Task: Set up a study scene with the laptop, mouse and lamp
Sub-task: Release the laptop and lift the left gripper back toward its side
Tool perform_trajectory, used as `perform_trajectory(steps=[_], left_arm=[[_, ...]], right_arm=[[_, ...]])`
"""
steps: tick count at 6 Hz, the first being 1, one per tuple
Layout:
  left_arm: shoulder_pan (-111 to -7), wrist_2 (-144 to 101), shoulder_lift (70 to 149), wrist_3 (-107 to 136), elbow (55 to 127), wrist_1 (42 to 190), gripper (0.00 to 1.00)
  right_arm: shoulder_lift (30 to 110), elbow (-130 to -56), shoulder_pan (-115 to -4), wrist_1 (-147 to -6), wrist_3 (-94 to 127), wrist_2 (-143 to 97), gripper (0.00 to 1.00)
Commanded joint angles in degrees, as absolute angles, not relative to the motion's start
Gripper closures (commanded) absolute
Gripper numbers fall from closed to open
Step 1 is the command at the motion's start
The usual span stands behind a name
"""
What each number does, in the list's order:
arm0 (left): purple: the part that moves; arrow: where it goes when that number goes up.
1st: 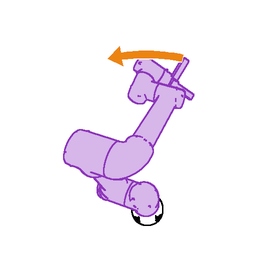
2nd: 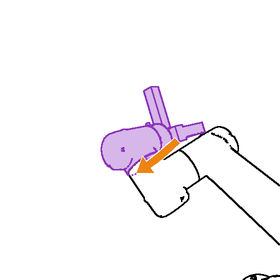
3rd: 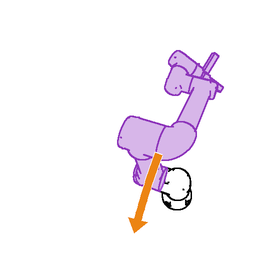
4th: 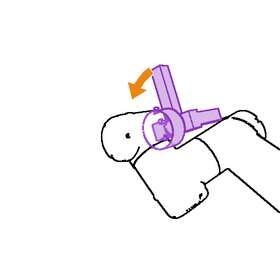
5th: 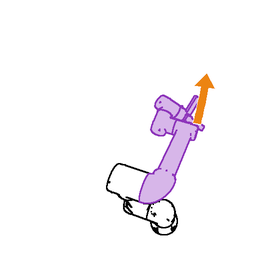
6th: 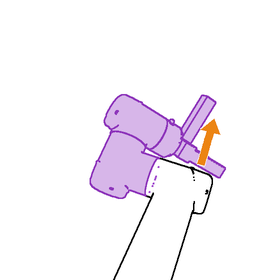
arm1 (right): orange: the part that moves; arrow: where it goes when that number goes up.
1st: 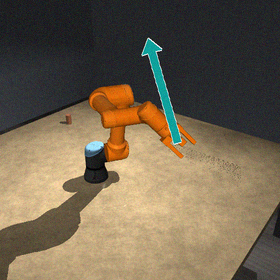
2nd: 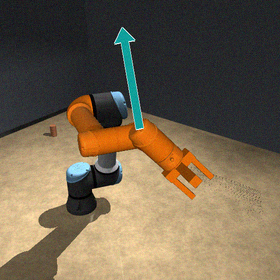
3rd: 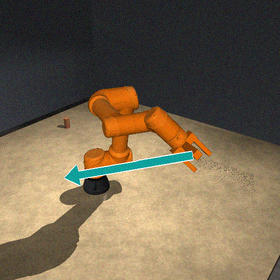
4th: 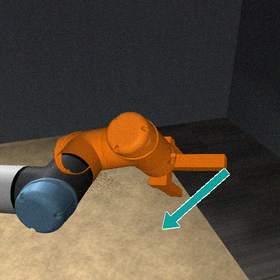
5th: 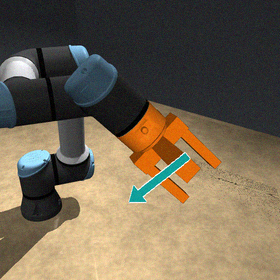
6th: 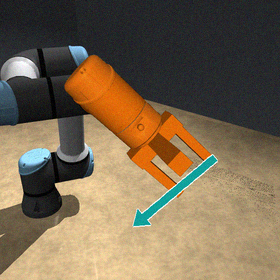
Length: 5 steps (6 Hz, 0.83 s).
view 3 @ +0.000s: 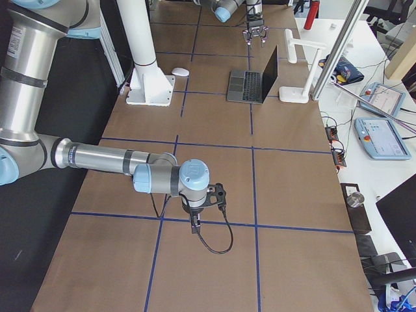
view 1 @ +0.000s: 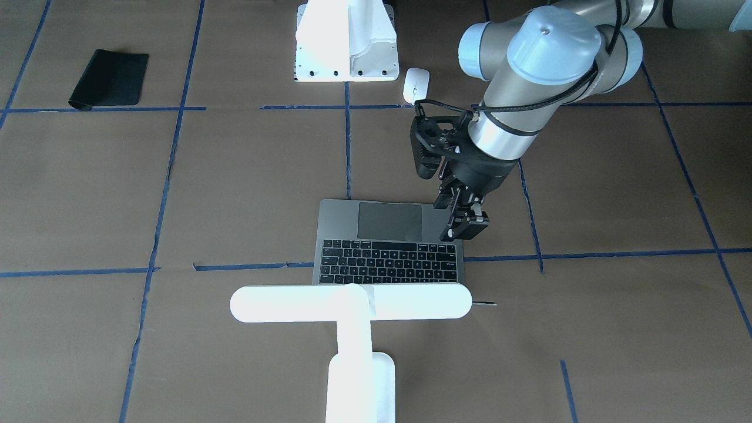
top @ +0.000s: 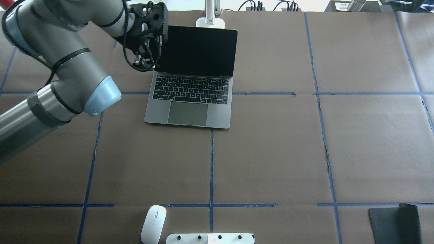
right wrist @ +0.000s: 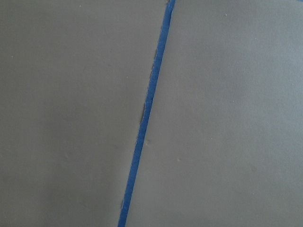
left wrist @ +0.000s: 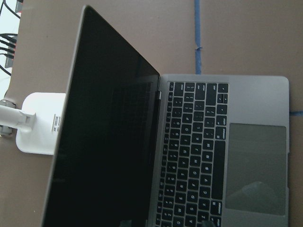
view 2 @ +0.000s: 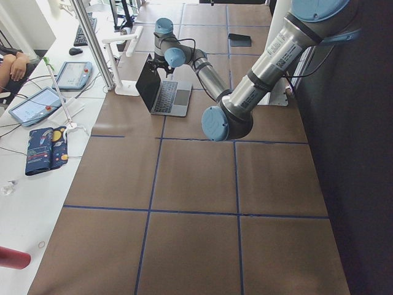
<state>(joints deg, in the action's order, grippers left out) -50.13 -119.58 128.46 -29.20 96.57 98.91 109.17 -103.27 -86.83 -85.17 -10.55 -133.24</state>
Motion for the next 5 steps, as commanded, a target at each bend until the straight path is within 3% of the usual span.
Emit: perform_trajectory(steps=[1, 3, 5], left_arm=[[-50.88, -120.05, 119.4, -29.18, 104.47, 96.88, 0.0], [-52.55, -119.71, 116.38, -28.92, 115.27, 79.43, 0.0], [-53.96, -119.88, 109.54, -12.4, 118.12, 77.61, 0.0]], right_arm=[[109.16, -103.36, -86.84, -85.17, -10.63, -133.16, 0.0], [109.16, -103.71, -86.84, -85.17, -10.29, -133.15, 0.0], [109.07, -105.45, -86.84, -85.17, -9.85, -133.5, 0.0]])
